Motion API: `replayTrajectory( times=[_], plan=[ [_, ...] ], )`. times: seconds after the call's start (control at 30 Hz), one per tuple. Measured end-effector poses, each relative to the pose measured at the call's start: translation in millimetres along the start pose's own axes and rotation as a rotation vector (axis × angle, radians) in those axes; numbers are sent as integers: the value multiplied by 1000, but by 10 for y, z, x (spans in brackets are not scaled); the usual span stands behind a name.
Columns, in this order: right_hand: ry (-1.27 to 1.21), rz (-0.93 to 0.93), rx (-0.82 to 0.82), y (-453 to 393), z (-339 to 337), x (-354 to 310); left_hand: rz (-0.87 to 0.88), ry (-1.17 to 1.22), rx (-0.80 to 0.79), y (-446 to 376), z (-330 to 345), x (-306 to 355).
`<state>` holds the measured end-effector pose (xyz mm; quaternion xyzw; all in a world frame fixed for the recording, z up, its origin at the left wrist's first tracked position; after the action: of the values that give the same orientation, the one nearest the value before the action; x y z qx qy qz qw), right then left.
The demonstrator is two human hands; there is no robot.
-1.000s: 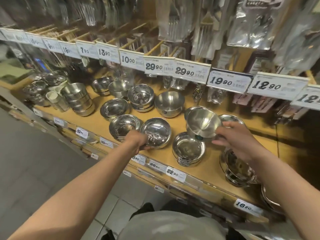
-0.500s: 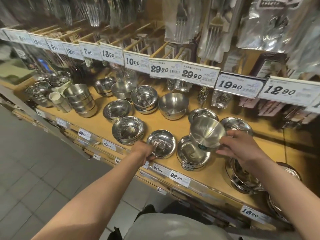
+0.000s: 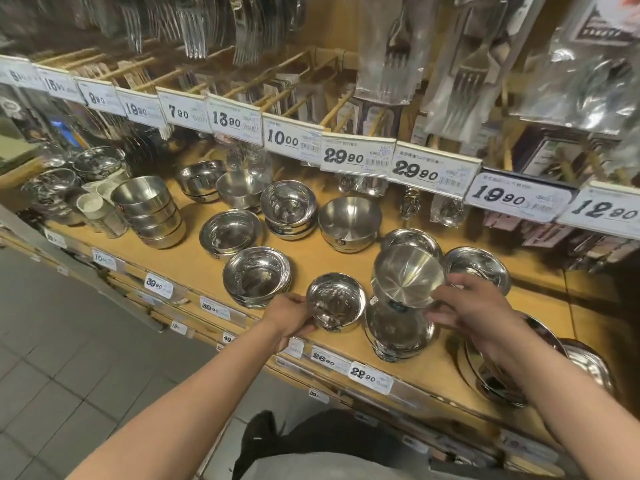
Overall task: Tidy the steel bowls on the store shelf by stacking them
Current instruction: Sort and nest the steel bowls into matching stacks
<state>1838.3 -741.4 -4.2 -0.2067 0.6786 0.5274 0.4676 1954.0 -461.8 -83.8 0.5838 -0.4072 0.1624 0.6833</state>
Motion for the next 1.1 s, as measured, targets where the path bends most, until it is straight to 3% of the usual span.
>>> replayTrajectory(
  times=[0.3,0.43,0.53,0.7,0.9,1.0,1.1],
  plan=[
    [-124,31,81,-158,569,-34,125,-207,-189,64,-441,547],
    [-101,7,174,-103,685,24,169,-347,-178,-106,-696,754],
    [-218,-16,244,-25,755,66,173,-363,-252,-270,-629,879],
    [-322,-65,408,281,741,133,252,-595,-384,-597,-266,1042],
    [-335,-59,631,926,392,447,314,-1131,-404,-906,200,1018],
    [-363,-60,672,1119,358,578,338,-1443,-422,-956,386,896],
    [-377,-54,664,1152,442,674,373,-1593,-409,-985,490,875]
  ],
)
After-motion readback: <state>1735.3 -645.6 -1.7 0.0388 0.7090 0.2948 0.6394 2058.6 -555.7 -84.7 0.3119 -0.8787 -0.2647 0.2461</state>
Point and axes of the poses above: each hand's wrist, its own y-axis away from the middle knuckle, its own z-axis out of the palm, x = y × z, the point moved 8 cm from there along -y, towards the middle knuckle, and after that the axes turned 6 degrees about -x, right-handed, at the moved point
